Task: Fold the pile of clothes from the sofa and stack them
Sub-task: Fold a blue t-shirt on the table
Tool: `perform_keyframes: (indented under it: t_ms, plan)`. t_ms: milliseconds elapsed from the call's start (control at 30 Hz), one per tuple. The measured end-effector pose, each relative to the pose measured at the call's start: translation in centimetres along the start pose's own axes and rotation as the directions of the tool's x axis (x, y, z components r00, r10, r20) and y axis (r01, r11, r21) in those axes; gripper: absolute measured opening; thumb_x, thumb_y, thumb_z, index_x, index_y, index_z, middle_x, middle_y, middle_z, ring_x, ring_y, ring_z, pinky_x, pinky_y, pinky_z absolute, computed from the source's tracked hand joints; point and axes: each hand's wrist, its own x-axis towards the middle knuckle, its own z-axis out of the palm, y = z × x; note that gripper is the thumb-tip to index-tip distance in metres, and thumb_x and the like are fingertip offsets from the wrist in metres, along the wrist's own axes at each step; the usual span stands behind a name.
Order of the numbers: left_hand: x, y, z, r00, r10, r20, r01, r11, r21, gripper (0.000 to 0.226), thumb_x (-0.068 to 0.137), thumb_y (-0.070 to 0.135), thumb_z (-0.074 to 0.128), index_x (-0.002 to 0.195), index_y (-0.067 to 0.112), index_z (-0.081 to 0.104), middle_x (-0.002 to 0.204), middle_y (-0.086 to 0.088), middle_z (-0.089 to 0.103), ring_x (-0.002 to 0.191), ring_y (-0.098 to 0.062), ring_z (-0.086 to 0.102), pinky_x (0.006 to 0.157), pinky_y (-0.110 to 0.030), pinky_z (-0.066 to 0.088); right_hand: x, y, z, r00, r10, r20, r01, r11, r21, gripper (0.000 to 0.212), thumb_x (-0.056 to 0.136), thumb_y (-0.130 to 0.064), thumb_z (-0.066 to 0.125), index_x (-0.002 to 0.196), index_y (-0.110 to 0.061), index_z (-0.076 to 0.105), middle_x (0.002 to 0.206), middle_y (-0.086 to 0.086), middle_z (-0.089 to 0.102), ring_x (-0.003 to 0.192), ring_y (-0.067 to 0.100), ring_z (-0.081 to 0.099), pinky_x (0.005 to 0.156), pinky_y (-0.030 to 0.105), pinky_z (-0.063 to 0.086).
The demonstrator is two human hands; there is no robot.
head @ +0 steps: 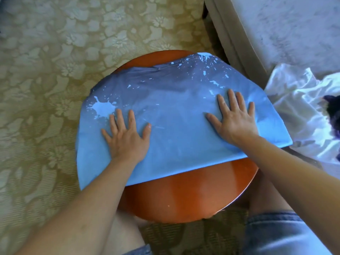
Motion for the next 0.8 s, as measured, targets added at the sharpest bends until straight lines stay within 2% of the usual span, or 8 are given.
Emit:
perform_keyframes:
  t_ms: [100,200,300,400,467,633,733,800]
  plan:
    - [-0.5,0.2,0.1,1.000,0.017,-0.017,-0.017,1.000,0.014,0.075,0.093,0.066,0.019,0.155,0.028,0.003,0.163,-0.003,-0.009,0.149,-0.025,-0.008,0.117,-0.057,-0.001,-1.4,0.7,0.2,1.000,0.006,-0.019,-0.006,1.000,-0.016,0.088,0.082,-0.077,0.006,0.154,-0.027,0.015,0.163,0.004,0.005,0.149,0.025,0.002,0.117,0.055,0.005]
    - [-0.5,-0.2,0.1,0.999,0.018,-0.042,-0.019,1.000,-0.022,0.074,0.093,0.065,0.023,0.155,0.028,0.009,0.163,-0.002,-0.005,0.149,-0.024,-0.006,0.117,-0.056,0.000,-1.6,0.6,0.2,1.000,0.003,-0.008,-0.003,1.000,-0.027,0.083,0.087,-0.076,0.013,0.154,-0.027,0.014,0.163,0.004,0.004,0.149,0.025,0.000,0.118,0.054,0.004]
    - [-0.1,-0.1,0.2,0.995,0.028,-0.092,-0.039,0.991,-0.125,0.065,0.096,0.058,0.030,0.152,0.027,0.026,0.162,-0.004,0.010,0.149,-0.024,0.006,0.117,-0.053,0.004,-1.5,0.8,0.4,1.000,0.016,0.006,-0.016,0.999,-0.037,0.082,0.087,-0.075,0.012,0.154,-0.027,0.013,0.163,0.003,0.003,0.149,0.024,-0.002,0.118,0.054,0.005]
    - [0.0,-1.9,-0.5,0.974,-0.043,-0.222,-0.024,0.957,-0.291,0.054,0.093,0.044,0.043,0.140,0.018,0.048,0.153,-0.010,0.033,0.139,-0.033,0.027,0.114,-0.049,0.020,-1.3,0.5,0.3,1.000,0.030,0.009,-0.030,0.998,-0.051,0.082,0.086,-0.073,0.012,0.154,-0.028,0.012,0.163,0.002,0.001,0.149,0.023,-0.003,0.118,0.053,0.005]
    - [-0.3,-3.8,-0.8,0.960,-0.124,-0.249,0.054,0.961,-0.271,0.056,0.092,0.039,0.053,0.143,0.018,0.044,0.152,-0.012,0.031,0.138,-0.035,0.026,0.112,-0.049,0.020,-0.9,0.1,0.2,0.999,0.032,0.012,-0.031,0.997,-0.067,0.081,0.086,-0.073,0.012,0.154,-0.028,0.011,0.163,0.002,0.001,0.149,0.022,-0.003,0.118,0.053,0.006]
    - [-1.5,-7.1,-1.8,0.928,-0.347,-0.133,0.291,0.901,-0.323,0.093,0.082,0.062,0.060,0.154,0.024,0.015,0.157,-0.015,0.014,0.143,-0.035,0.014,0.115,-0.051,0.014,-0.4,-0.4,0.2,1.000,0.007,0.026,-0.005,0.996,-0.087,0.079,0.088,-0.072,0.010,0.154,-0.028,0.009,0.163,0.001,0.000,0.149,0.022,-0.004,0.118,0.053,0.005]
    - [-2.2,-8.3,-2.3,0.898,-0.439,0.021,0.399,0.794,-0.458,0.103,0.079,0.062,0.064,0.155,0.026,0.004,0.153,-0.017,0.023,0.141,-0.035,0.019,0.112,-0.047,0.023,-0.4,-0.3,0.1,1.000,0.006,0.029,-0.003,0.996,-0.091,0.079,0.088,-0.073,0.011,0.154,-0.029,0.011,0.163,0.001,0.001,0.149,0.022,-0.003,0.119,0.052,0.004]
    - [-2.9,-8.5,-2.5,0.905,-0.423,0.045,0.398,0.802,-0.445,0.100,0.082,0.059,0.062,0.155,0.025,0.003,0.150,-0.017,0.029,0.137,-0.036,0.024,0.110,-0.045,0.025,-0.5,-0.3,0.0,1.000,0.007,0.025,-0.005,0.997,-0.081,0.078,0.089,-0.072,0.013,0.154,-0.029,0.012,0.163,0.000,0.002,0.149,0.021,-0.002,0.119,0.052,0.005]
